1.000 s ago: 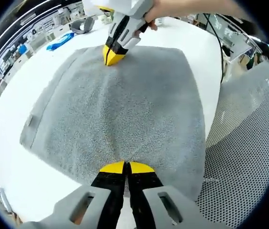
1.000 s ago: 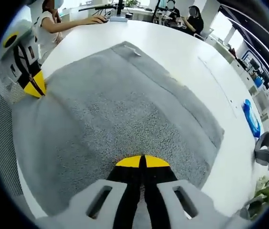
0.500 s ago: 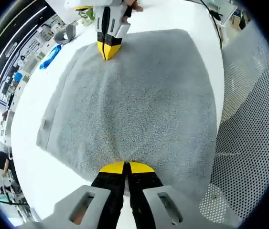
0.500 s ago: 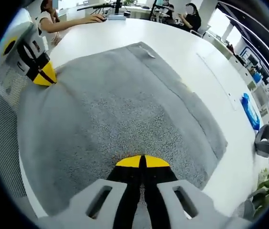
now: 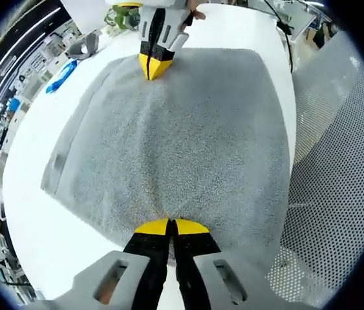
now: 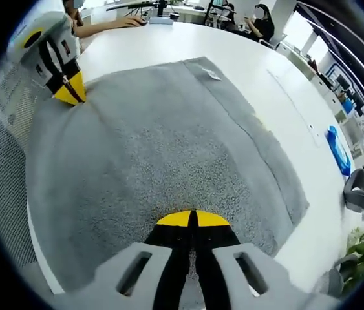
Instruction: Fold the towel on the table until its edges align and the towel forms a compact rectangular stack.
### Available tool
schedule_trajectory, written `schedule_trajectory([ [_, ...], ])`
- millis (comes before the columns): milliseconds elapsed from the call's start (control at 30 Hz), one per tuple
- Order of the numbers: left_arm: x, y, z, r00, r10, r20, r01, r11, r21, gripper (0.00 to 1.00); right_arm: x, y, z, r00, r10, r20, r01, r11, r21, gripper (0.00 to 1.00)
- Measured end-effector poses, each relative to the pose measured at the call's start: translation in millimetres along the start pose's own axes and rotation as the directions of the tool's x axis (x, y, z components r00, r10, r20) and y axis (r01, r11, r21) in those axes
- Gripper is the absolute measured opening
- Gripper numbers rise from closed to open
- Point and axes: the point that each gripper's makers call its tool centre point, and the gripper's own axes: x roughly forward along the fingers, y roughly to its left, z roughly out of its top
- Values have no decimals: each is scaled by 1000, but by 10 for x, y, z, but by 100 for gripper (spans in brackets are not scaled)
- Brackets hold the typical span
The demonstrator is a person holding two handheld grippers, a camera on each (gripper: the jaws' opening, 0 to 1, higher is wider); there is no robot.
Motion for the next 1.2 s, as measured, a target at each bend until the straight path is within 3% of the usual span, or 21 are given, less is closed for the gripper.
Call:
schedule_trajectory([
  [100,11,14,4,999,-52,-15,51,997,-63,2,-7,-4,0,1000,-12,9,12,1000,20,0],
  [167,17,22,14,999,-48,-22,47,998,-51,2,-11,7,-2,1000,-16,7,16,1000,11,0],
  [300,12,33,4,1000,2,-25,-1,999,51,2,-23,11,-17,1000,-13,5,13,999,48,0],
  [500,14,124,-15,999,54,-2,-54,997,56,2,-32,12,-25,1000,-10,18,9,997,78,0],
  [633,17,183,-20,997,79,-5,-78,991,111,2,-45,36,-33,1000,-19,21,17,995,99,0],
  [800,23,252,-26,995,100,-7,-99,992,81,2,-55,58,-41,999,-25,26,22,996,90,0],
  [933,24,278,-26,993,118,-7,-117,987,107,2,-63,68,-52,999,-34,34,30,994,102,0],
  [1033,23,317,-34,992,128,16,-129,991,26,2,-60,65,-47,999,-25,34,22,995,102,0],
  [1200,13,310,-49,991,127,44,-128,991,24,2,-48,78,-36,1000,-20,-3,20,997,80,0],
])
